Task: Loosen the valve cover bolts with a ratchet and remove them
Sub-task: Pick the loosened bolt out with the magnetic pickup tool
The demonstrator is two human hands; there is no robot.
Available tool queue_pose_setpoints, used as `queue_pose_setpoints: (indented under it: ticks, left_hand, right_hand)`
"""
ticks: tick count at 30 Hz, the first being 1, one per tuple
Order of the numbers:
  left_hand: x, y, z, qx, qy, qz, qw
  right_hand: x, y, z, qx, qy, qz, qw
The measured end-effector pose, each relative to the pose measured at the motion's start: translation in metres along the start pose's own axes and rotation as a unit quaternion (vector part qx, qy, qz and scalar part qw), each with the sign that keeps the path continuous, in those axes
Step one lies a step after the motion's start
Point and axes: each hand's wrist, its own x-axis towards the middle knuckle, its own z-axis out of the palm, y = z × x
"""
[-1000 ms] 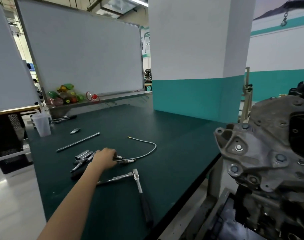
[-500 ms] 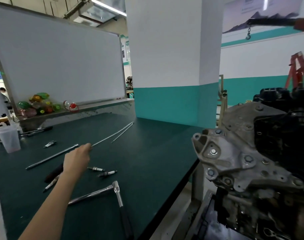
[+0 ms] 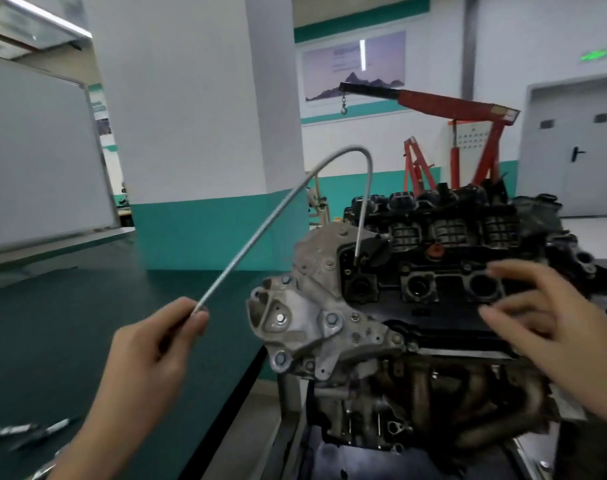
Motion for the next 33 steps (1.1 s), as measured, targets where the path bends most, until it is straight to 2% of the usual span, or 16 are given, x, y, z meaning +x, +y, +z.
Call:
queue_pose_setpoints:
  ticks: [3,7,11,13,16,18,20,25,29,33]
  left_hand:
    - [-0.023,0.035,0.049,-0.045,-0.044,0.043,0.997]
    - [-0.038,0.063,0.08,-0.094,-0.068,0.044,0.992]
    - [-0.042,0.08,0.09,-0.143,-0.161,-0.002,0.977]
    - [-0.042,0.093,0.094,-0.213,-0.224,-0.055,0.949]
    - [-0.036,0.117,0.106,-0.363,-0.293,-0.149,0.872]
    - [-0.028,0.127,0.117,-0.432,-0.289,-0.168,0.838]
    - [-0.021,0.132,0.126,-0.461,-0.266,-0.173,0.829]
    - [-0.017,0.132,0.148,-0.486,-0.237,-0.156,0.826]
    - [-0.02,0.128,0.169,-0.5,-0.23,-0.172,0.817]
    - [-0.022,0.117,0.183,-0.485,-0.223,-0.172,0.828]
  right_hand:
    - [0.06,-0.015,-0.021,-0.065,0.042,-0.056,0.995]
    - [0.091,-0.012,-0.019,-0.058,0.012,-0.082,0.995]
    - [0.097,-0.002,-0.018,-0.172,-0.011,-0.028,0.985]
    - [0.095,0.0,-0.006,-0.191,-0.053,-0.017,0.98]
    - [0.093,-0.004,0.016,-0.185,-0.083,-0.063,0.977]
    - [0.097,-0.01,0.026,-0.144,-0.067,-0.081,0.984]
    - [0.104,-0.016,0.027,-0.124,-0.042,-0.088,0.988]
    - [0.117,-0.014,0.025,-0.082,-0.024,-0.078,0.993]
    - [0.113,0.009,0.036,-0.093,-0.038,-0.065,0.993]
    - [0.109,0.035,0.045,-0.115,-0.025,-0.071,0.99]
